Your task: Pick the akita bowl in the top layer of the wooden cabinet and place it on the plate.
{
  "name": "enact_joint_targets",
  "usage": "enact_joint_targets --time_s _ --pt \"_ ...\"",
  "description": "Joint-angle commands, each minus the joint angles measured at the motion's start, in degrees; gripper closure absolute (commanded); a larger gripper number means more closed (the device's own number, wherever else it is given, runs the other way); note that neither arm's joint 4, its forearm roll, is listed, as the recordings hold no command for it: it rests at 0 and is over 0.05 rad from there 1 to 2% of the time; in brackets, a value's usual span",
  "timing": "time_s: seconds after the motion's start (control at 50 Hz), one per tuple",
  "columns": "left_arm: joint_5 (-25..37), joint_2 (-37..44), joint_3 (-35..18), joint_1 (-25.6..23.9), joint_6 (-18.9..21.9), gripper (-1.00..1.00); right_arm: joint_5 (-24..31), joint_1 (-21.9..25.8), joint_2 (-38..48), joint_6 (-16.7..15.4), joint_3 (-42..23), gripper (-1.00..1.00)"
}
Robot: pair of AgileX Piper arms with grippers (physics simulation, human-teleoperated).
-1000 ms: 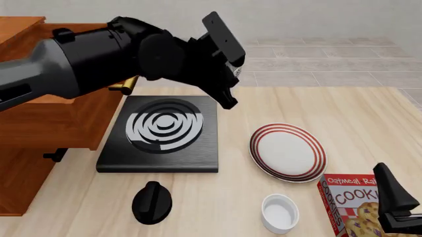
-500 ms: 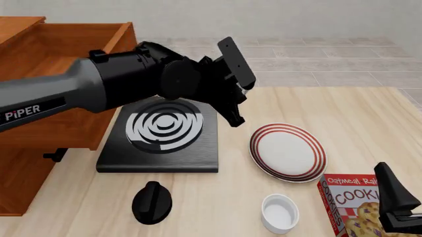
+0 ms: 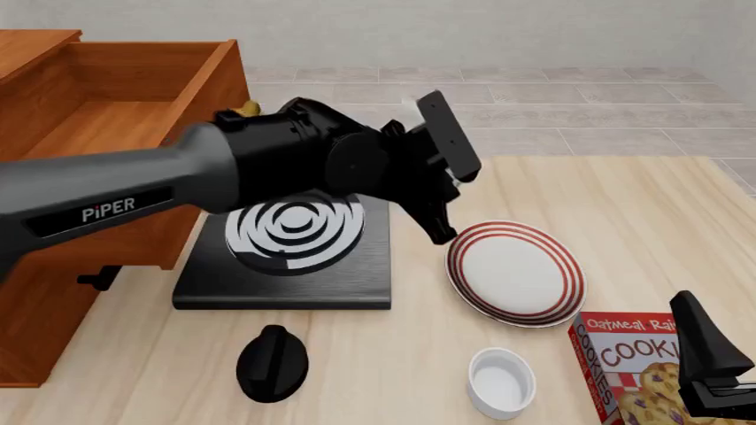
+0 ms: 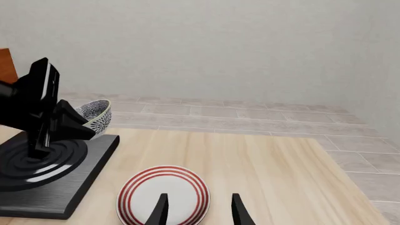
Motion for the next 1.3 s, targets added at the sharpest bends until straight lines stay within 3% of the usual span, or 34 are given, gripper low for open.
enact_joint_targets --time_s 0.02,0.98,1.3 --pt "-0.8 1.6 -1.0 -0.3 0.2 1.0 0.0 0.0 0.0 0.2 0.0 -1.0" --pt "-2.8 11.9 -7.9 -1.6 0.3 1.0 -0.4 -0.3 -0.1 1.1 -0.2 -1.0" --pt "-2.1 17.0 -12.5 -2.0 -0.2 1.0 -0.4 -0.4 -0.1 1.3 -0.1 -1.0"
